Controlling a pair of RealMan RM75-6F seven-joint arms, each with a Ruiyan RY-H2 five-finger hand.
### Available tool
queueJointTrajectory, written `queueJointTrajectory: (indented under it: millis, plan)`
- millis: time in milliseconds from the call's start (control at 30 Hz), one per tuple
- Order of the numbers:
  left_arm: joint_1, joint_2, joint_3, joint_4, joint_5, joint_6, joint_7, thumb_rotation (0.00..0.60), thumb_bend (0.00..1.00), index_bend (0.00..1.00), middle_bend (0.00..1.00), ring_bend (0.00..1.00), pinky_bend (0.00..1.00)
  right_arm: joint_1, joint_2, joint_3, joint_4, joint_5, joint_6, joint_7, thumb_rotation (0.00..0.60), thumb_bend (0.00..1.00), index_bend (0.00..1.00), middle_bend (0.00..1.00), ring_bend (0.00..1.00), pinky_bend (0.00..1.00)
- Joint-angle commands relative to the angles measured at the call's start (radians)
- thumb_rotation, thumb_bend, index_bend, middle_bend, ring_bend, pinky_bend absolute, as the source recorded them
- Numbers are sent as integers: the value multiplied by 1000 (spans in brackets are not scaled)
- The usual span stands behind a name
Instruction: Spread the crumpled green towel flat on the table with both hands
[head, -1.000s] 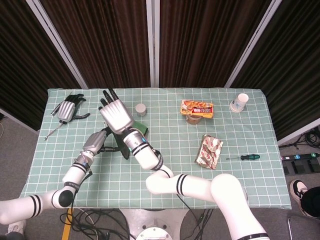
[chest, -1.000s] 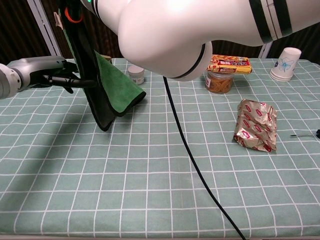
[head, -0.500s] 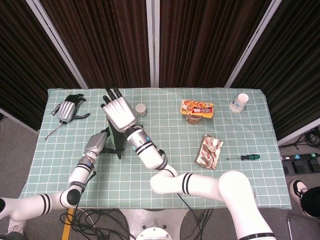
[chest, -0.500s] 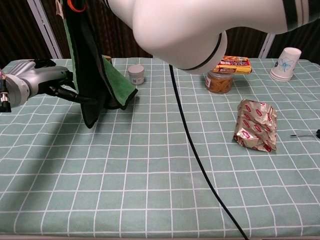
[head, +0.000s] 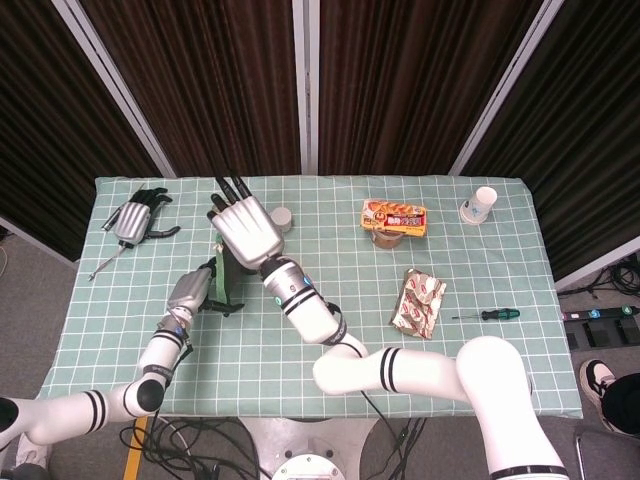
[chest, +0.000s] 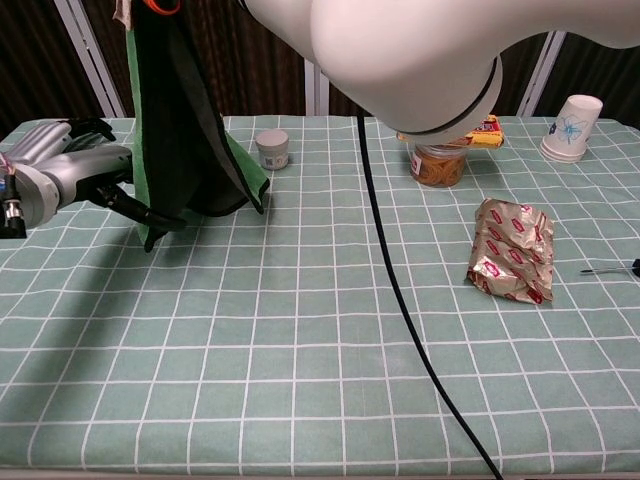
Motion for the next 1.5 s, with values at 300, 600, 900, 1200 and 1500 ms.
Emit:
queueJointTrajectory:
  millis: [300, 600, 900, 1200, 1500]
  plan:
    - [24, 5, 0, 1, 19, 11, -13, 438, 227, 541, 211, 168, 270, -12, 16, -13, -23, 10, 8, 1, 600, 515, 773, 267, 64, 0]
    - [42, 22, 2, -8, 39, 0, -28, 444, 361, 554, 217, 169, 271, -21, 26, -23, -28, 13, 10, 7, 600, 513, 772, 268, 65, 0]
    - [77, 66, 6, -43, 110, 21, -64, 463, 534, 619, 272, 186, 271, -48, 53, -32, -57, 3, 11, 41, 600, 514, 773, 268, 64, 0]
    - [137, 149, -1, -104, 242, 89, -149, 563, 573, 732, 350, 208, 271, -141, 152, -42, -219, -18, 26, 140, 600, 515, 772, 267, 62, 0]
    - [162, 276, -16, -199, 359, 132, -182, 565, 572, 735, 352, 208, 271, -239, 280, -42, -381, -46, 31, 258, 600, 515, 773, 266, 61, 0]
